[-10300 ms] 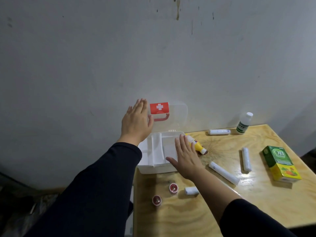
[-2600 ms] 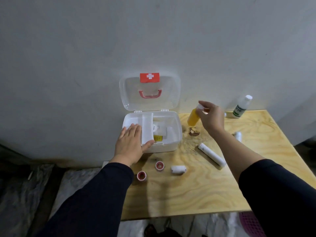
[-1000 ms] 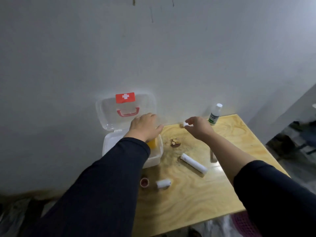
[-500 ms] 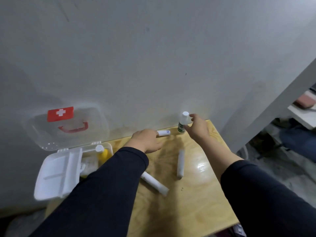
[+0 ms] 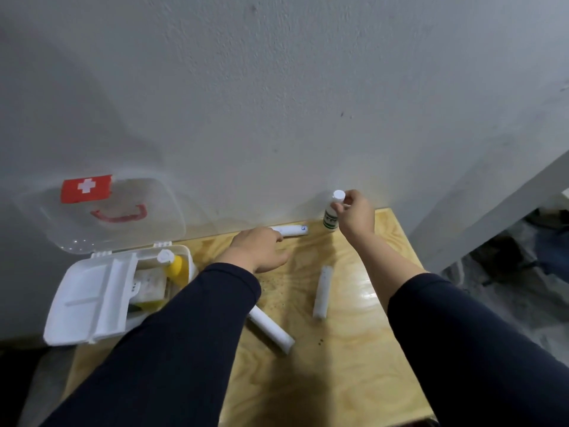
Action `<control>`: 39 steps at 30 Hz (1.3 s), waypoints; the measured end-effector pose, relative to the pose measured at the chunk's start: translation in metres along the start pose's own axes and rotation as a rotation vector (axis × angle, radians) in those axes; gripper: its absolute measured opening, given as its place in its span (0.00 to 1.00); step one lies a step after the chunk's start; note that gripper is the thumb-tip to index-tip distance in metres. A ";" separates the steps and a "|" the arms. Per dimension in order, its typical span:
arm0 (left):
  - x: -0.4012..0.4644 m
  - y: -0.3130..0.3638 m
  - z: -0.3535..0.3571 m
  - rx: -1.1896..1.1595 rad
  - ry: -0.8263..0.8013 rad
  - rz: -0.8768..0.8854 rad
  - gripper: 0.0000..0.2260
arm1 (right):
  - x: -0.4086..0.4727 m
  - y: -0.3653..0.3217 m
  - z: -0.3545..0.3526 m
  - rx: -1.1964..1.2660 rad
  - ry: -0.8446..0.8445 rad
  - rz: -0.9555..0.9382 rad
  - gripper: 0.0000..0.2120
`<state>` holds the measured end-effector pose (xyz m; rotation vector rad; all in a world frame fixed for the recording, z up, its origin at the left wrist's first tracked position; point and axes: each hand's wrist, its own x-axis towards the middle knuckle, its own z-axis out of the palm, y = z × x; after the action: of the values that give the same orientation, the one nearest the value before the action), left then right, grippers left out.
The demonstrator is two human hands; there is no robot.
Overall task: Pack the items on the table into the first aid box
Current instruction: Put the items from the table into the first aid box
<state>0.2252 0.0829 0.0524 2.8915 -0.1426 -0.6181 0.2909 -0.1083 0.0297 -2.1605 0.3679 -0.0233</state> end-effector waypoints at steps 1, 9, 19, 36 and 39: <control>-0.003 -0.001 -0.001 0.002 0.002 0.005 0.23 | -0.005 -0.002 -0.001 0.006 0.003 -0.011 0.12; -0.050 -0.021 -0.021 0.009 0.071 0.073 0.21 | -0.071 -0.056 -0.006 0.100 0.039 -0.159 0.12; -0.137 -0.114 -0.032 -0.010 0.301 0.036 0.25 | -0.179 -0.134 0.050 0.161 -0.019 -0.280 0.14; -0.176 -0.222 0.047 -0.079 0.125 -0.131 0.41 | -0.246 -0.122 0.157 -0.205 -0.200 -0.254 0.14; -0.173 -0.224 0.049 -0.073 0.123 -0.134 0.42 | -0.248 -0.118 0.165 -0.263 -0.215 -0.275 0.14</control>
<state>0.0607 0.3167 0.0333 2.8753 0.0895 -0.4541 0.1092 0.1539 0.0579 -2.4310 -0.0555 0.1076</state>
